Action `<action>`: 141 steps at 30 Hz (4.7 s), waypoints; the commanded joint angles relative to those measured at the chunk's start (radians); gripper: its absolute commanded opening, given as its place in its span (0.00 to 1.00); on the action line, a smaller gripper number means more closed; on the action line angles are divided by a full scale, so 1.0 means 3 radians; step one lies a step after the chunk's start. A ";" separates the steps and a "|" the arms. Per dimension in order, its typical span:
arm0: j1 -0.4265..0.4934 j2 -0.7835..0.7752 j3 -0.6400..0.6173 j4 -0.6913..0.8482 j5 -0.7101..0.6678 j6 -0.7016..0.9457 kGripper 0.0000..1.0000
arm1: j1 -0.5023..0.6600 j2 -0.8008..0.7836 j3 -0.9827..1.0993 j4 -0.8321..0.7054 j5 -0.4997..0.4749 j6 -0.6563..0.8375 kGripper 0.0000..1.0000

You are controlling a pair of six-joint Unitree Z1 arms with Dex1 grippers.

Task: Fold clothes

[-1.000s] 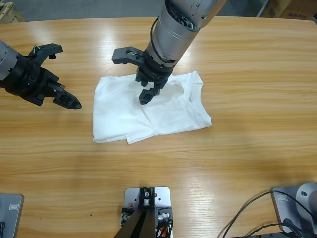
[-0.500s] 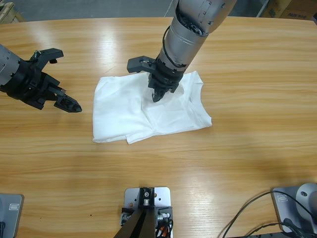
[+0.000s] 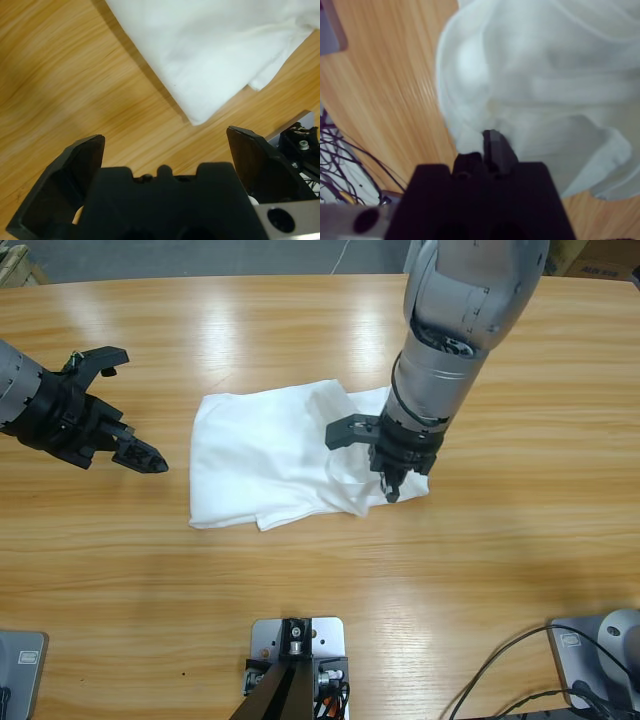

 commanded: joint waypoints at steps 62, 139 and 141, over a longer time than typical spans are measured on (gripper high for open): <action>0.0096 0.0163 0.0411 -0.0490 -0.0182 -0.0148 0.95 | 0.0313 0.1820 -0.2996 0.2485 -0.2380 0.4284 0.98; 0.1141 -0.0246 0.1111 -0.0802 -0.1379 -0.0807 0.96 | -0.0386 -0.0349 0.1333 -0.1324 -0.0283 0.2389 0.00; 0.1140 -0.0234 0.1110 -0.0814 -0.1379 -0.0806 0.96 | -0.0387 -0.0342 0.1375 -0.1311 -0.0369 0.2435 0.00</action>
